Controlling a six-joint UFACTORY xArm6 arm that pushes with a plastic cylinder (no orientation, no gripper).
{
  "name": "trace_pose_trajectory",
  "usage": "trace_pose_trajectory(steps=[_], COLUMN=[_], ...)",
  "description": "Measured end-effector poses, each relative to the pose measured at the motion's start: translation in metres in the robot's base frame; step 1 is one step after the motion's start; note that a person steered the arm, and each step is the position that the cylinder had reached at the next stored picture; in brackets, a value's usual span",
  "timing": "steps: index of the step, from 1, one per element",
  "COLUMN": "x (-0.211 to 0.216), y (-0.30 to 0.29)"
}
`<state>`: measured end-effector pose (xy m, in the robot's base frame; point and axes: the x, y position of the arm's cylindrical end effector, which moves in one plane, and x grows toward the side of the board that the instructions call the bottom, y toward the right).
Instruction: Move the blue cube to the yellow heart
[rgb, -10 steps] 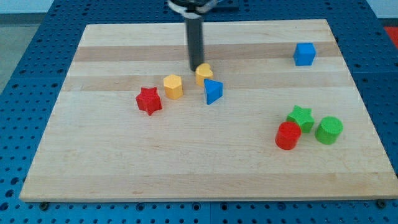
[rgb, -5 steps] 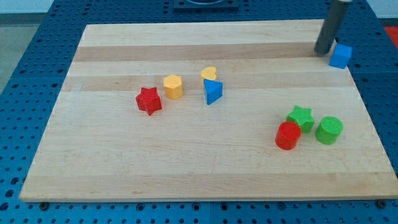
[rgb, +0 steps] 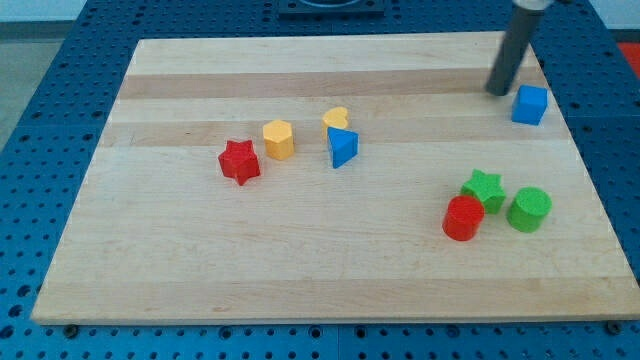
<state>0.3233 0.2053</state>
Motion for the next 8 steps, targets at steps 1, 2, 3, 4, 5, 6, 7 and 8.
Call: trace_pose_trajectory(steps=[1,2,3,4,5,6,7,8], x=[-0.017,-0.041,0.001,0.031,0.061,0.047,0.048,0.057], y=[0.072,0.103,0.135,0.072,0.031,-0.070,-0.138,-0.044])
